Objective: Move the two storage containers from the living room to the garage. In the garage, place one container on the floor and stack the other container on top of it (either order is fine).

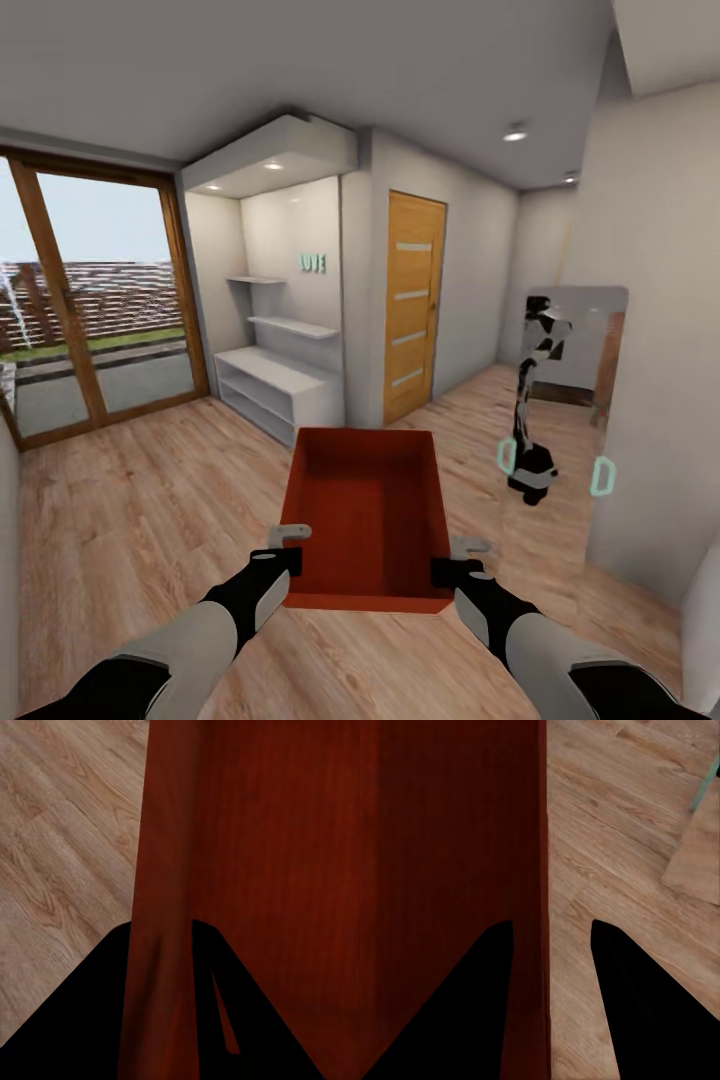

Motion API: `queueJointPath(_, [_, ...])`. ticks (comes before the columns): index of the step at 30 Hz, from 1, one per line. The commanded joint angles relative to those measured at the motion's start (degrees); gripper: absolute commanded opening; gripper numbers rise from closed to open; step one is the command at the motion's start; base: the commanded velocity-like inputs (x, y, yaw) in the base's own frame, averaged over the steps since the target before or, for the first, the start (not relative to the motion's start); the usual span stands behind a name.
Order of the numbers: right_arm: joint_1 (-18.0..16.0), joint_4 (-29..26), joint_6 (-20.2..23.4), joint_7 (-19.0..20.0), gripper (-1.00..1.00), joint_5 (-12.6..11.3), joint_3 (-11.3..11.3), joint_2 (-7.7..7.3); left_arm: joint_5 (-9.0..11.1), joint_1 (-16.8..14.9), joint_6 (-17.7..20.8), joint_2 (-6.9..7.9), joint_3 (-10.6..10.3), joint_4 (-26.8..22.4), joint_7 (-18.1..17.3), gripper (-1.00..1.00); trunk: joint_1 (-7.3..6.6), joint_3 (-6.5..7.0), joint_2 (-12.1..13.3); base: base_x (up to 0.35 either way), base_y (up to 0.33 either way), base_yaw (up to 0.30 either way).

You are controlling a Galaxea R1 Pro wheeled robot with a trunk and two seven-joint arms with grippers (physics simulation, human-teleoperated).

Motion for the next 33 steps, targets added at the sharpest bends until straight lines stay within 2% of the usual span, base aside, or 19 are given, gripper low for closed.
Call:
queueJointPath(1, [0.0, 0.2, 0.0, -0.3, -1.0, -0.9, 0.3, 0.01, -1.2, 0.0, 0.2, 0.18, 0.3, -0.3, 1.0, -1.0, 0.05, -0.02, 0.0, 0.322, 0.0, 0.264])
queueJointPath(9, [0.0, 0.2, -0.1, -0.3, -1.0, -0.9, 0.3, 0.03, -1.2, 0.0, 0.2, 0.18, 0.3, -0.3, 1.0, -1.0, 0.05, -0.02, 0.0, 0.322, 0.0, 0.218])
queueJointPath(33, [0.0, 0.2, -0.1, -0.3, -1.0, -0.9, 0.3, 0.03, -1.2, 0.0, 0.2, 0.18, 0.3, -0.3, 1.0, -1.0, 0.05, -0.02, 0.0, 0.322, 0.0, 0.005])
